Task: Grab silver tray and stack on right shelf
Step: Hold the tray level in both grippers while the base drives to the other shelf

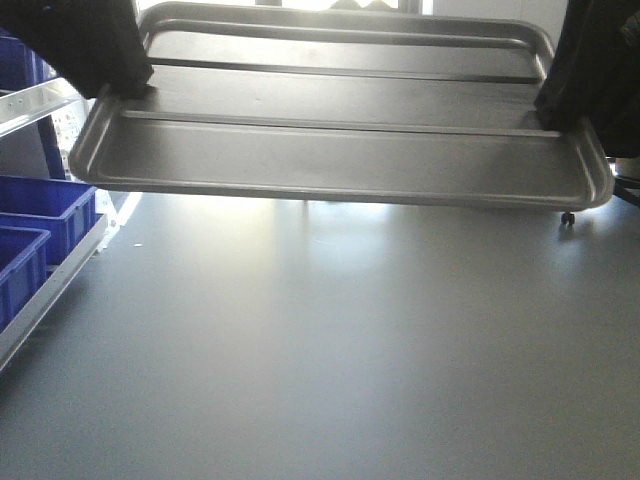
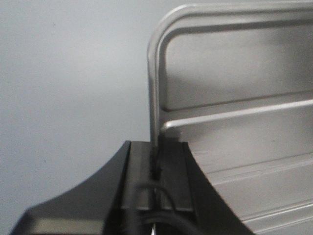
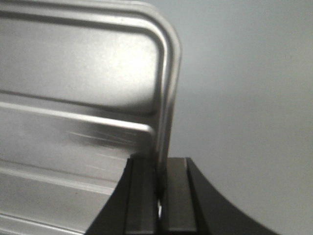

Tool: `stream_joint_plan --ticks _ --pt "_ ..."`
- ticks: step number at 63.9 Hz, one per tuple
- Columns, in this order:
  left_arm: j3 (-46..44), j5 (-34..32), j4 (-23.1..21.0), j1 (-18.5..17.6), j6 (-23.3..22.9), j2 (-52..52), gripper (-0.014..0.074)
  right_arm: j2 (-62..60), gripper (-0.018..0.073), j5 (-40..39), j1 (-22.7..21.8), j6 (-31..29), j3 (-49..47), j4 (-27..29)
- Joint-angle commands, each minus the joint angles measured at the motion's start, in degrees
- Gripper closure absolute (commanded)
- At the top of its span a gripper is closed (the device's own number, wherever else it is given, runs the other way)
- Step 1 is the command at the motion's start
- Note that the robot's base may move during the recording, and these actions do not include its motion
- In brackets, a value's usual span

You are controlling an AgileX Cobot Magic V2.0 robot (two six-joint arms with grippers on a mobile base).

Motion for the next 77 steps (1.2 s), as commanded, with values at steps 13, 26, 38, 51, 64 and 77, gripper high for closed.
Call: stream_joint_plan --ticks 13,26,38,51,64,77 --pt "-1.8 0.5 3.5 0.0 0.4 -1.6 0.0689 -1.5 0.0503 -0.2 -0.4 -0.9 -1.9 -3.9" --pt "-1.8 0.5 3.5 0.0 0.4 -1.6 0.0689 -1.5 0.0503 -0.2 -0.4 -0.9 -1.9 -3.9" --pt "-1.8 0.5 3.4 0.0 0.4 -1.6 0.0689 -1.5 0.0503 -0.2 -0.4 -0.9 -1.9 -3.9" --pt "-1.8 0.5 3.5 0.0 0.4 -1.6 0.069 -1.5 0.0503 -0.2 -0.4 -0.9 -1.9 -3.9" --pt "-1.8 0.5 3.5 0.0 0.4 -1.6 0.0689 -1.5 0.0503 -0.2 -0.4 -0.9 -1.9 -3.9" --pt "-1.8 0.5 3.5 0.0 0.4 -1.6 0.0689 -1.5 0.0503 -0.2 -0.4 -0.9 -1.9 -3.9"
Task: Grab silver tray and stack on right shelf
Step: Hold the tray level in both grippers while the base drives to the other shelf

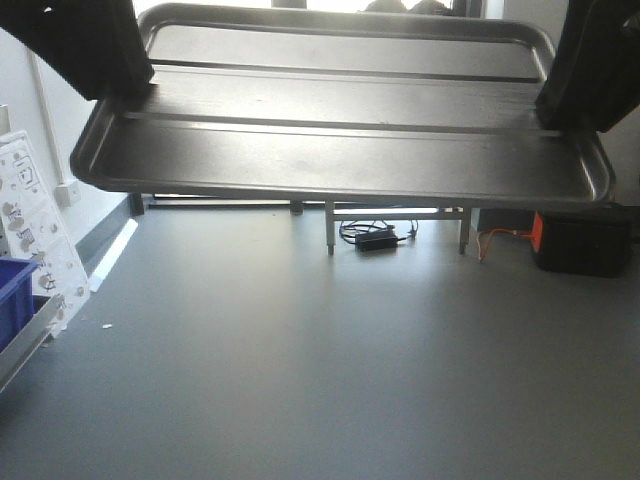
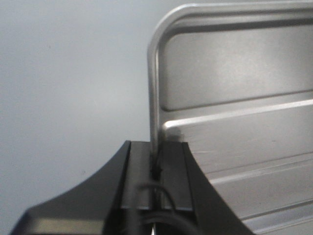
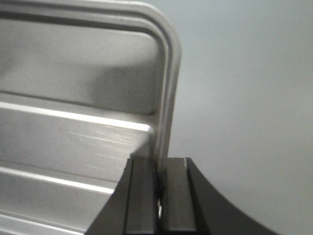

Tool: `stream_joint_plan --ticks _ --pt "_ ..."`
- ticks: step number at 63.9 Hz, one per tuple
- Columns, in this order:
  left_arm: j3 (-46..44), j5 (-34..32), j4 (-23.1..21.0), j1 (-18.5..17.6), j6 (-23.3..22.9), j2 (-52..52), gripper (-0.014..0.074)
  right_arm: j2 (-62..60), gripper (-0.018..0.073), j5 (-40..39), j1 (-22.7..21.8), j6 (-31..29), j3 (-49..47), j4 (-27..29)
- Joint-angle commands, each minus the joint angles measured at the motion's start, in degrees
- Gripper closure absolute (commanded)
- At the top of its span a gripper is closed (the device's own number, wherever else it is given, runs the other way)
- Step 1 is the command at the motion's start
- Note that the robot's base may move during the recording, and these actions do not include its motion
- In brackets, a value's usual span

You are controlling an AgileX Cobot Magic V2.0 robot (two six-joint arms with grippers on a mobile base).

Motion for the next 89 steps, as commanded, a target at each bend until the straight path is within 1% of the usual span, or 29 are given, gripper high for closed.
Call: stream_joint_plan --ticks 1,89 --pt "-1.7 0.5 3.4 0.0 0.4 -1.7 0.069 -1.5 0.0503 -0.2 -0.4 -0.9 -1.9 -3.9" --pt "-1.7 0.5 3.1 0.0 0.4 -1.5 0.069 -1.5 0.0503 -0.2 -0.4 -0.9 -1.9 -3.9"
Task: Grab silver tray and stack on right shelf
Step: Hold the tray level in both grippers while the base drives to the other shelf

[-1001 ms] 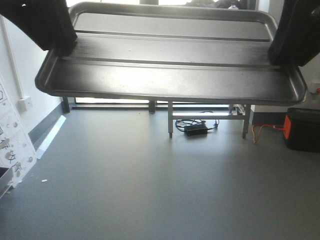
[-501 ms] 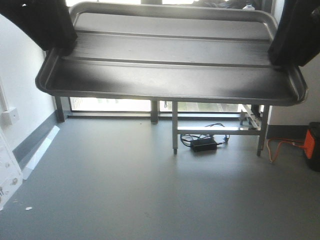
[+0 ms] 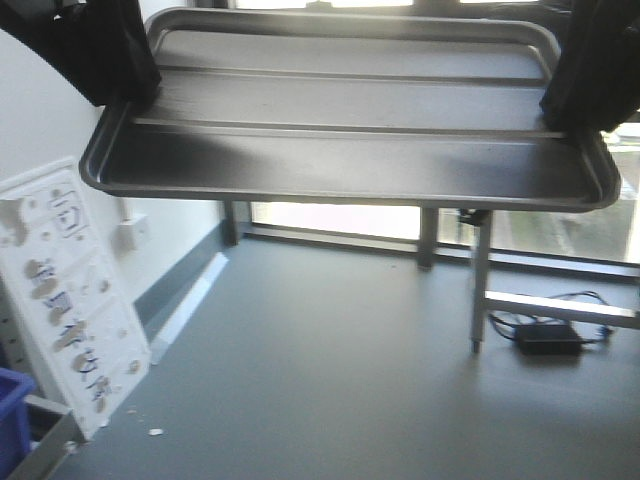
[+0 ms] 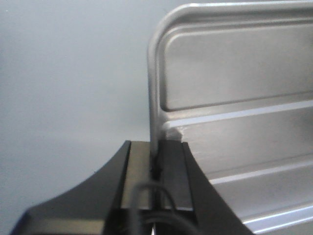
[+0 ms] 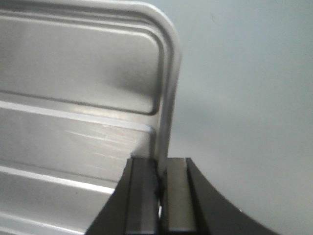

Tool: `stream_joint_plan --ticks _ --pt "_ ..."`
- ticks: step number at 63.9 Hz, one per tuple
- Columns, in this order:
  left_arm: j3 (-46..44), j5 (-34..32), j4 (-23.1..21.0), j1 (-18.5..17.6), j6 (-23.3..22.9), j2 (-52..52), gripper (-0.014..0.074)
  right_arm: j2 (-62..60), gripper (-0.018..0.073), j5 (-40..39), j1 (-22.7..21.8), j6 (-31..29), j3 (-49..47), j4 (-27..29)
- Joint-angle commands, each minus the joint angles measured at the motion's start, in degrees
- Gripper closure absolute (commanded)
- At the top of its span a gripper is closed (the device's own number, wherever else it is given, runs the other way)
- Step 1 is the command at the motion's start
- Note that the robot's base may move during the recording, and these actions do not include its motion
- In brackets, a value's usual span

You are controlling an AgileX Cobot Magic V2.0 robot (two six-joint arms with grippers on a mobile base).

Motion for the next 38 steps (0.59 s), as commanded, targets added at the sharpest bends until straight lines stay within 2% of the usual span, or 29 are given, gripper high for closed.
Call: stream_joint_plan --ticks 1,38 --pt "-1.7 1.1 3.3 0.0 0.4 -2.1 0.0689 -1.5 0.0503 -0.5 -0.4 -0.9 -1.9 -3.6" --pt "-1.7 1.1 3.3 0.0 0.4 -2.1 0.0689 -1.5 0.0503 -0.5 -0.4 -0.9 -1.9 -3.6"
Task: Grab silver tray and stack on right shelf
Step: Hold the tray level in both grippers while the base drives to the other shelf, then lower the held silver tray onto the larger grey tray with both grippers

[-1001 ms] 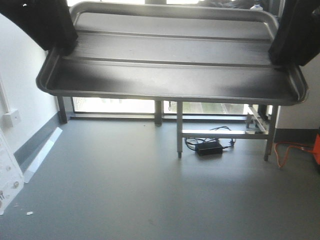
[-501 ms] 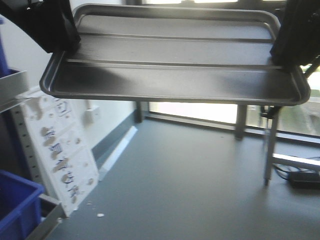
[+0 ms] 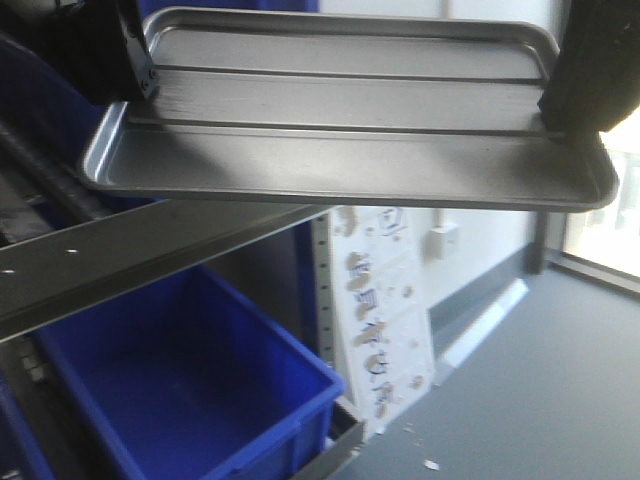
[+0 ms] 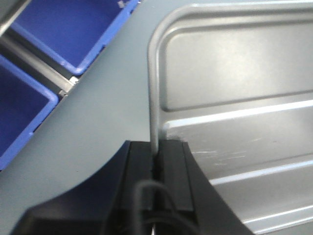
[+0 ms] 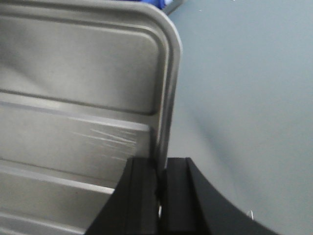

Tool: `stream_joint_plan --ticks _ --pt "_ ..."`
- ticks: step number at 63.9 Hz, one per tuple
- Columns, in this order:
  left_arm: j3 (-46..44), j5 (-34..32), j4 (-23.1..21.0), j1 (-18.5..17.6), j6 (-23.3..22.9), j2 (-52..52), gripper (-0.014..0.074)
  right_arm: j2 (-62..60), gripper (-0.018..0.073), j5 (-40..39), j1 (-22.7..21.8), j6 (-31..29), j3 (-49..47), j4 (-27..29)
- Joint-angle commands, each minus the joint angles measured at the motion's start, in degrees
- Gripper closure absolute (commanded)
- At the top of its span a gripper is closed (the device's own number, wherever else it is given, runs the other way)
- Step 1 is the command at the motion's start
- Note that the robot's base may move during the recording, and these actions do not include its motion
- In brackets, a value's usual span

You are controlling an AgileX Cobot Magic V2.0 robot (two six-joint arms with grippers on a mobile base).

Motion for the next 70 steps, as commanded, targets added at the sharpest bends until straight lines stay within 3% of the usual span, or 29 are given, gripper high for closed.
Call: stream_joint_plan --ticks 1,70 --pt "-1.7 1.0 3.3 0.0 0.4 -2.1 0.069 -1.5 0.0503 -0.5 -0.4 -0.9 -1.9 -3.6" --pt "-1.7 1.0 3.1 0.0 0.4 -2.1 0.0689 -1.5 0.0503 -0.5 -0.4 -0.9 -1.9 -3.6"
